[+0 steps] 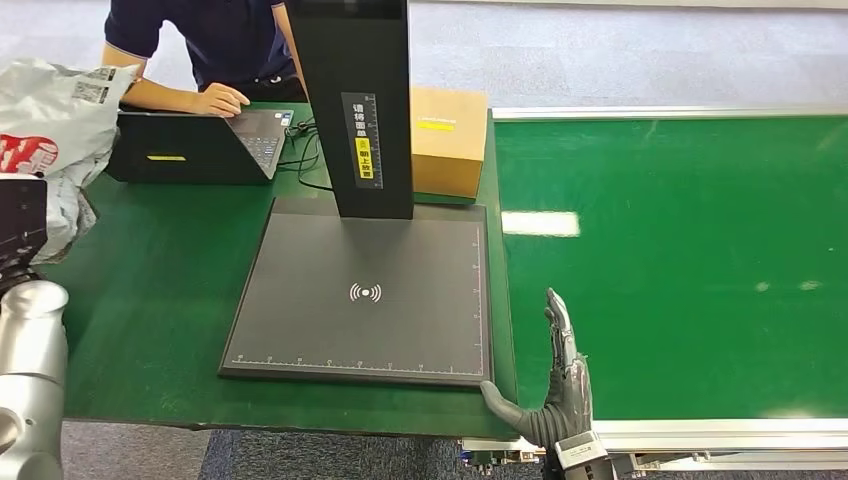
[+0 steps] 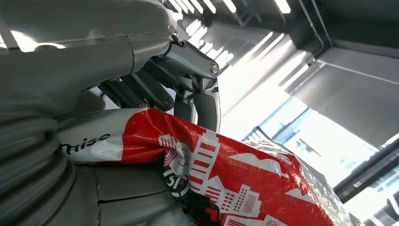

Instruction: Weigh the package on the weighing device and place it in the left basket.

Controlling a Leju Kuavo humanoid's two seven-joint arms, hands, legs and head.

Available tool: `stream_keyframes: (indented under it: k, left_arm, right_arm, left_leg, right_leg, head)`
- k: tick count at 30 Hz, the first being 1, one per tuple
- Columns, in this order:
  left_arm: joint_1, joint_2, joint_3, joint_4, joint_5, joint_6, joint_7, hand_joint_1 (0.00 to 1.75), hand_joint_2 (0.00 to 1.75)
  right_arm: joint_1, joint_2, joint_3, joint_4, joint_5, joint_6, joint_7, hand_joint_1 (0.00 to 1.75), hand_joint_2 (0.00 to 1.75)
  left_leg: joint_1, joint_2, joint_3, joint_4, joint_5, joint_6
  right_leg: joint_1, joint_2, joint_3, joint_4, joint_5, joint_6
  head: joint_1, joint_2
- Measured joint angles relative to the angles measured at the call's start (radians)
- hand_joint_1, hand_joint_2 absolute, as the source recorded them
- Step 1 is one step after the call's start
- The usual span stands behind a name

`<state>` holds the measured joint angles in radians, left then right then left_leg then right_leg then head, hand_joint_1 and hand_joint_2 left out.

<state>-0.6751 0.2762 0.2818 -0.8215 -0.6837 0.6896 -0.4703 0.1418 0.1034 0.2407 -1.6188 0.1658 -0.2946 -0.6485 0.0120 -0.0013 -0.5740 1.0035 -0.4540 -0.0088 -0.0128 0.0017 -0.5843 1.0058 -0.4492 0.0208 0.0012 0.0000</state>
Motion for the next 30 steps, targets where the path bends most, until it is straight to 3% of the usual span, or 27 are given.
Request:
stream_keyframes:
  k: [4,8,15,19,22,27,30]
  left_arm:
    - [-0.028,0.009,0.171,0.066,-0.158,0.004,0.007,1.65,1.75]
    - [-0.043,0.023,0.327,0.136,-0.280,0.004,0.048,0.00,1.75]
    - [-0.052,0.041,0.410,0.243,-0.372,0.004,0.122,0.00,1.75]
    - [-0.064,0.036,0.422,0.281,-0.377,-0.001,0.112,0.00,1.75]
    - [-0.072,0.020,0.425,0.295,-0.326,-0.049,0.057,0.00,1.75]
    - [-0.043,-0.068,0.391,0.263,-0.179,-0.194,-0.105,0.00,1.75]
    - [0.055,-0.151,0.267,0.126,-0.062,-0.256,-0.125,0.00,1.75]
  right_arm:
    - [-0.003,0.000,0.008,0.009,-0.008,0.002,0.000,0.00,1.75]
    - [-0.010,0.000,0.014,0.019,-0.012,0.009,0.000,0.00,1.75]
    - [-0.014,0.000,0.018,0.026,-0.001,0.011,0.000,0.00,1.75]
    - [-0.013,0.000,0.018,0.026,0.007,0.012,0.000,0.00,1.75]
    - [-0.011,0.000,0.019,0.026,0.015,0.013,0.000,0.00,1.75]
    - [-0.004,0.000,0.018,0.026,0.025,0.013,0.000,0.00,1.75]
    - [0.000,0.000,0.018,0.026,0.026,0.013,0.000,0.00,1.75]
  left_leg:
    - [0.000,0.000,-0.001,0.000,0.000,0.000]
    - [0.000,0.000,-0.001,0.000,0.000,0.000]
    - [0.000,0.000,-0.001,0.000,0.000,0.000]
    - [0.000,0.000,0.000,0.000,0.000,0.000]
    - [0.000,0.000,0.000,0.001,0.000,0.000]
    - [-0.001,-0.001,0.000,0.001,0.000,0.000]
    - [-0.001,0.000,0.000,0.001,0.000,0.000]
  right_leg:
    - [0.000,0.000,-0.001,0.000,0.000,0.000]
    - [0.000,0.000,-0.001,0.000,0.000,0.000]
    - [0.000,0.000,-0.001,0.000,0.000,0.000]
    - [0.000,0.000,-0.002,0.000,0.000,0.000]
    - [0.000,0.000,-0.002,0.000,0.000,0.000]
    - [-0.001,-0.001,-0.001,-0.001,0.000,0.000]
    - [-0.002,-0.001,0.000,-0.001,0.000,0.000]
  head:
    - [0.000,0.000]
    - [0.000,0.000]
    - [0.000,0.000]
    - [0.000,0.000]
    - [0.000,0.000]
    - [0.000,0.000]
    - [0.000,0.000]
